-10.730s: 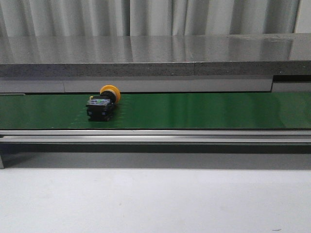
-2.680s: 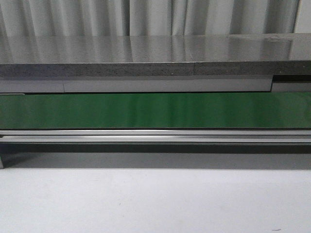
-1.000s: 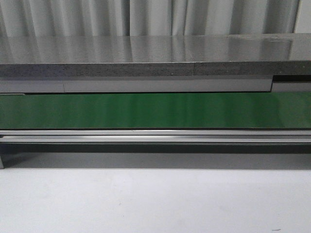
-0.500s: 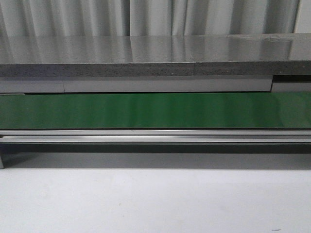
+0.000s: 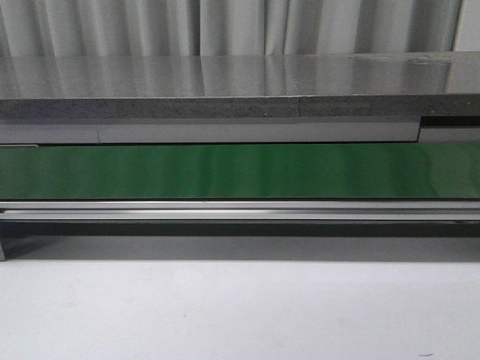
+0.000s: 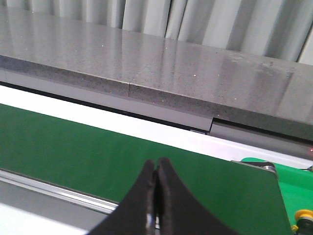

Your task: Move button from left to right

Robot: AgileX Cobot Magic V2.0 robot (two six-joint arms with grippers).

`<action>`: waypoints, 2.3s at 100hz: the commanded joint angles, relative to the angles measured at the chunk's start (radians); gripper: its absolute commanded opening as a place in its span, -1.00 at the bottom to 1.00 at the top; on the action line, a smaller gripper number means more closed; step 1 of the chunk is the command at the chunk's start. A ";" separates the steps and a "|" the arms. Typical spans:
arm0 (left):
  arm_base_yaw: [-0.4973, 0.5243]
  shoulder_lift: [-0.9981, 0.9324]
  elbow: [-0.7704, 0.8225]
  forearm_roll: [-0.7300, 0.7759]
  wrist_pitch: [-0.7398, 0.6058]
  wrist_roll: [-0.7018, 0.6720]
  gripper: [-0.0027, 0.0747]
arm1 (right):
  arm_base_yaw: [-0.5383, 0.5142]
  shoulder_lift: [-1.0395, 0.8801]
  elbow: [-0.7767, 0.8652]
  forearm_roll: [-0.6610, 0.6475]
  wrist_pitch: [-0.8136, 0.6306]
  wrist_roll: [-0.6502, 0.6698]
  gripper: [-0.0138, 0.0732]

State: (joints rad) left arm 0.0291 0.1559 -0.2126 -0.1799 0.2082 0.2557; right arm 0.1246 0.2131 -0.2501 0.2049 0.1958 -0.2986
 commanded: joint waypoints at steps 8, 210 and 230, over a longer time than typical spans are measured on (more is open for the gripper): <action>-0.006 0.011 -0.029 -0.011 -0.088 0.001 -0.92 | -0.007 0.002 -0.027 -0.117 -0.071 0.062 -0.84; -0.006 0.011 -0.029 -0.011 -0.088 0.001 -0.92 | -0.101 -0.239 0.280 -0.228 -0.185 0.241 -0.84; -0.006 0.011 -0.029 -0.011 -0.088 0.001 -0.92 | -0.101 -0.239 0.280 -0.228 -0.185 0.241 -0.84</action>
State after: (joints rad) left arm 0.0291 0.1559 -0.2126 -0.1799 0.2082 0.2557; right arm 0.0280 -0.0089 0.0292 -0.0115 0.0939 -0.0591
